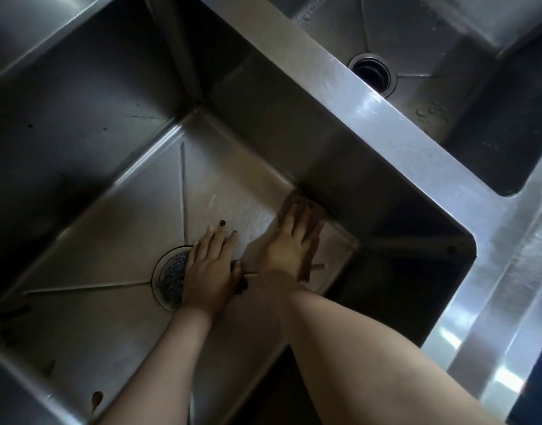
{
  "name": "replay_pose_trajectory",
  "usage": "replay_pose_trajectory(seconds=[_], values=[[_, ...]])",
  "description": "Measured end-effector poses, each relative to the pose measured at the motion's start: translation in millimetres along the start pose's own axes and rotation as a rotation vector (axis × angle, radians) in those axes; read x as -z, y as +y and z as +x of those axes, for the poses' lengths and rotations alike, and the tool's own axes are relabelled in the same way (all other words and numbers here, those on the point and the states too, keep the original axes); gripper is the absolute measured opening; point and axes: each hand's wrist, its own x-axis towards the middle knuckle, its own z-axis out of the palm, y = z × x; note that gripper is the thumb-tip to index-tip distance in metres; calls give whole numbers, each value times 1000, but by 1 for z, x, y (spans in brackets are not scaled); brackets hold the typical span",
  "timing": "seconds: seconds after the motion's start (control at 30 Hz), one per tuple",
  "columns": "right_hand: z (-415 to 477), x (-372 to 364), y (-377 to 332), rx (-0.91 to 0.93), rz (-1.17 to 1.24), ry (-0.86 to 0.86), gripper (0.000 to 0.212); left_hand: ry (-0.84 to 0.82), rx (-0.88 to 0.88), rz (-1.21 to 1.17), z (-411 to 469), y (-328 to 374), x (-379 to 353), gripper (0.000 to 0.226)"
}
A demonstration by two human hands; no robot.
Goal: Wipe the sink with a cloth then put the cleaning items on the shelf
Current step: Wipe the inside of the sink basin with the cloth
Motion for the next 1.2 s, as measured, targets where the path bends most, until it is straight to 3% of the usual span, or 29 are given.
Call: replay_pose_trajectory(seconds=[0.13, 0.27, 0.43, 0.57, 0.7, 1.0, 1.2], values=[[-9, 15, 16, -107, 47, -7, 59, 9, 14, -25, 0, 2, 1, 63], [-17, 30, 26, -89, 103, -134, 69, 13, 21, -47, 1, 1, 1, 55], [-14, 29, -1, -236, 110, -65, 55, 18, 6, -69, 1, 1, 3, 55], [-16, 21, -4, -5, 14, -39, 64, 0, -12, -91, 4, 1, 9, 52], [-11, 27, -7, 54, 114, -35, 55, -23, 9, -150, 3, 1, 20, 52], [-12, 61, -10, 38, 480, -266, 35, 215, 208, -337, -46, 26, 43, 49], [-51, 98, -3, 212, 586, -414, 35, 366, 319, -427, -92, 41, 74, 43]])
